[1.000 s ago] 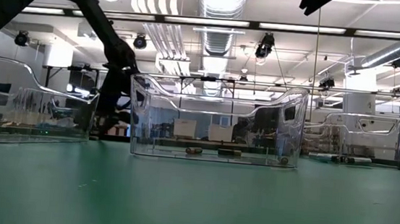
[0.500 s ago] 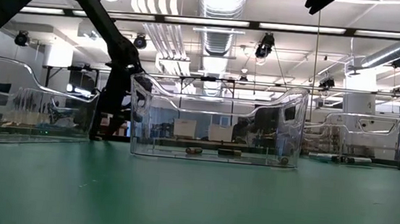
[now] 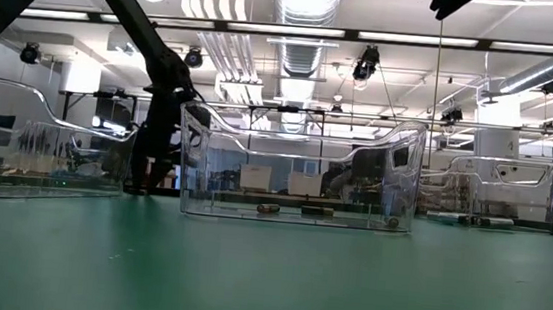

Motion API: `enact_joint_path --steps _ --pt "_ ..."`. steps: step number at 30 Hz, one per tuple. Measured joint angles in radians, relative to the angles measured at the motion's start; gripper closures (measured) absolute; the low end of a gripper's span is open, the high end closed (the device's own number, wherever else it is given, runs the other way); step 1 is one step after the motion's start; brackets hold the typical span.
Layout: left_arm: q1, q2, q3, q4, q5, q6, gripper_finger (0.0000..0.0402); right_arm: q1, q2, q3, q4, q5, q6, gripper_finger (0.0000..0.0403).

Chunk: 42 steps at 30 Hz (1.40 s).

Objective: Sort batteries
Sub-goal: Put the bottom black battery into the bottom right transparent bin

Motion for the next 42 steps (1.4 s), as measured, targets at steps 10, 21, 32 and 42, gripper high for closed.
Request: enact_joint_path --steps 10,21,32,42 --pt "-0.015 0.000 0.012 0.038 -0.024 0.102 0.0383 0.000 -0.009 -0.003 -0.001 0.000 -0.006 0.0157" --pt "-0.220 -0.239 0.001 0.058 -0.096 0.418 0.0387 0.000 -0.042 -0.003 -0.016 0.000 -0.048 0.0159" --pt "-0.634 -0.483 0.010 0.334 -0.060 1.039 0.0388 0.000 -0.057 -0.003 0.016 0.108 -0.223 0.0167" --pt "-0.888 -0.342 0.066 0.313 -0.054 1.147 0.0389 0.000 -0.057 -0.003 0.061 0.098 -0.325 0.0159"
